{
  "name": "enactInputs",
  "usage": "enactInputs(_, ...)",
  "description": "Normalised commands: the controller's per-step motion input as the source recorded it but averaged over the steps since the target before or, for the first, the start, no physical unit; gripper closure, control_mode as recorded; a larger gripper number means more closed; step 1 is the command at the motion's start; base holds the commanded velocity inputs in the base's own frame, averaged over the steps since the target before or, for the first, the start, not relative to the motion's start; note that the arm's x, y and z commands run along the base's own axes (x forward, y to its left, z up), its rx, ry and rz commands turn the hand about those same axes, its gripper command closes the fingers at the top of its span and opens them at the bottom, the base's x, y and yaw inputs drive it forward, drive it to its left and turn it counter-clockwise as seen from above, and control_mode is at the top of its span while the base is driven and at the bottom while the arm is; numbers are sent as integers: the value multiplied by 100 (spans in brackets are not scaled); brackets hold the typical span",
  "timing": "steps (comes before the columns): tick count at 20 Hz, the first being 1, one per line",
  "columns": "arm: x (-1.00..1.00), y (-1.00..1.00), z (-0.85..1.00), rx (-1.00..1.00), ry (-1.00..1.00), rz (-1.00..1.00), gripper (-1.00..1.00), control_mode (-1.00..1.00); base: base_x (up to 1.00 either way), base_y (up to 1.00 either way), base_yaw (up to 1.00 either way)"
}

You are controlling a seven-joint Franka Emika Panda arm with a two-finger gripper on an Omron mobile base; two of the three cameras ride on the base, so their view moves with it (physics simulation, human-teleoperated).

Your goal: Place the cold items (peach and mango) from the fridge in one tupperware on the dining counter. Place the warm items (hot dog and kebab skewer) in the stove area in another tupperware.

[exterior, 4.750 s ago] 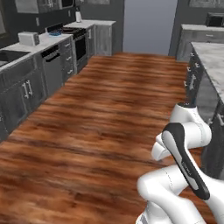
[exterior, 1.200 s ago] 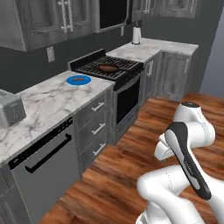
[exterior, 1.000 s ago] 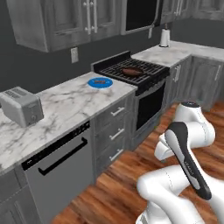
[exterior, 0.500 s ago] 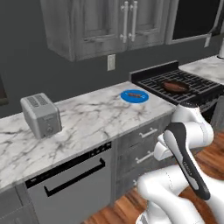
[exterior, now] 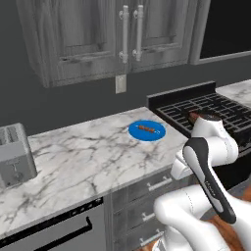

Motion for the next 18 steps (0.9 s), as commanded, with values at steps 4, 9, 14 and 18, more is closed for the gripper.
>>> enactInputs(4, 0, 0, 0, 0, 0, 0, -100, 100, 6, -63, 0)
enactInputs(9, 0, 0, 0, 0, 0, 0, -100, 100, 48, -42, 2)
enactInputs(14, 0, 0, 0, 0, 0, 0, -100, 100, 74, -39, 16)
enactInputs(18, 0, 0, 0, 0, 0, 0, -100, 100, 45, -34, 15)
